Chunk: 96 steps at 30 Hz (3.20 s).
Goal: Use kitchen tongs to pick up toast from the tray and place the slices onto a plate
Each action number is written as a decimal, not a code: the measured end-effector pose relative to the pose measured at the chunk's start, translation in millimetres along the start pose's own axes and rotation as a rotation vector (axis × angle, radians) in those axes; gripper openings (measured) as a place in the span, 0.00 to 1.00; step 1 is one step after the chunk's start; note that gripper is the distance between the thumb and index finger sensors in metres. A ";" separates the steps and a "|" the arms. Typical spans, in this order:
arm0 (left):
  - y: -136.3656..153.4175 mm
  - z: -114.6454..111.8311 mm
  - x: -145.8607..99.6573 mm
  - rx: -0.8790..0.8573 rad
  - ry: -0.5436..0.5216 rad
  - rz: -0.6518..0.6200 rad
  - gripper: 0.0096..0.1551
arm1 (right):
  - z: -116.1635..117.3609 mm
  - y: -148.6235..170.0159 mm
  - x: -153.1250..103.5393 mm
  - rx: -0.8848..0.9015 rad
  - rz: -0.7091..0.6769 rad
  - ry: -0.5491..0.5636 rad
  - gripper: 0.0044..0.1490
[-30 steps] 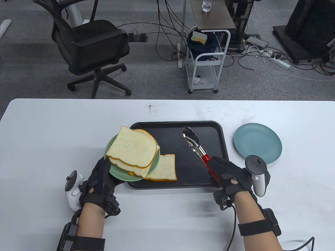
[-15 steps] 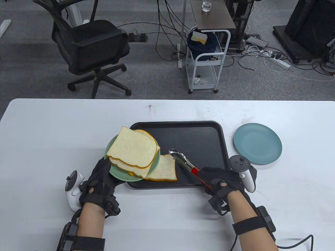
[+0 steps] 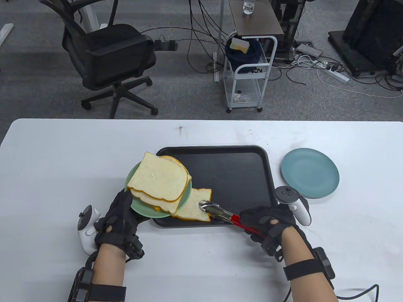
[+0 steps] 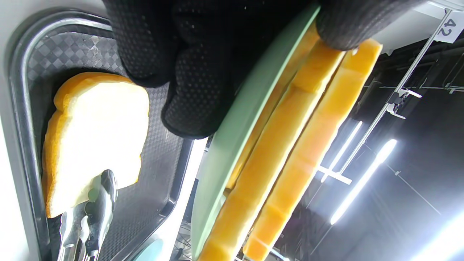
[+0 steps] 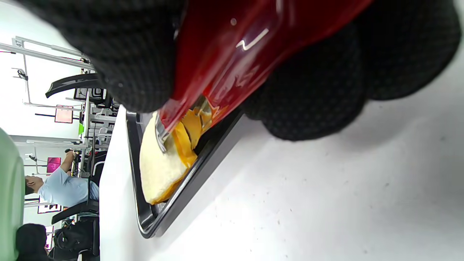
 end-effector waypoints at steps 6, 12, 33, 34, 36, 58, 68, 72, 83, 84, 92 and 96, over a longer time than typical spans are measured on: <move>-0.7 0.2 -0.5 -0.010 0.000 -0.002 0.34 | -5.4 0.6 -2.8 0.060 -0.029 0.026 0.36; -1.2 0.7 -0.8 -0.016 -0.001 -0.003 0.34 | -26.9 -0.5 -18.1 0.173 -0.093 0.133 0.35; 0.6 3.3 -0.4 -0.001 -0.019 0.012 0.34 | -50.5 -36.1 -75.2 0.559 -0.477 0.375 0.35; 0.5 3.4 -0.4 0.000 -0.019 0.012 0.34 | -46.5 -40.9 -76.3 0.557 -0.491 0.362 0.35; 0.4 3.4 -0.3 -0.002 -0.017 0.012 0.34 | -35.1 -53.5 -79.1 0.538 -0.519 0.322 0.35; -0.1 3.3 0.2 -0.016 -0.013 0.008 0.34 | 60.1 -105.0 -78.2 0.262 -0.510 0.070 0.35; 0.0 4.3 -0.1 -0.024 -0.017 0.008 0.34 | 68.8 -103.9 -73.2 0.200 -0.466 0.040 0.35; 0.4 4.9 0.0 -0.023 -0.021 0.010 0.34 | 68.9 -103.3 -71.5 0.182 -0.465 0.020 0.36; 0.6 7.2 -0.1 -0.024 -0.025 0.011 0.34 | 42.2 -97.2 -77.6 0.199 -0.456 -0.101 0.47; 0.3 7.1 -0.2 -0.023 -0.025 0.010 0.34 | 38.7 -96.0 -78.8 0.204 -0.455 -0.109 0.48; 1.1 8.1 0.4 -0.026 -0.026 0.010 0.34 | -41.8 -70.9 -108.6 0.263 -0.494 0.267 0.48; 2.1 7.9 0.7 -0.019 -0.026 0.013 0.34 | -74.9 -56.0 -126.9 0.101 -0.449 0.684 0.49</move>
Point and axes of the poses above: the tracker on the back of each hand, its own y axis roughly to the little-finger side, its own x axis roughly from the wrist to the fingertips, z = x × y, the point moved 4 cm from there along x, roughly from the wrist to the fingertips, and after that the axes turned 4 degrees about -y, right-handed, at the moved point
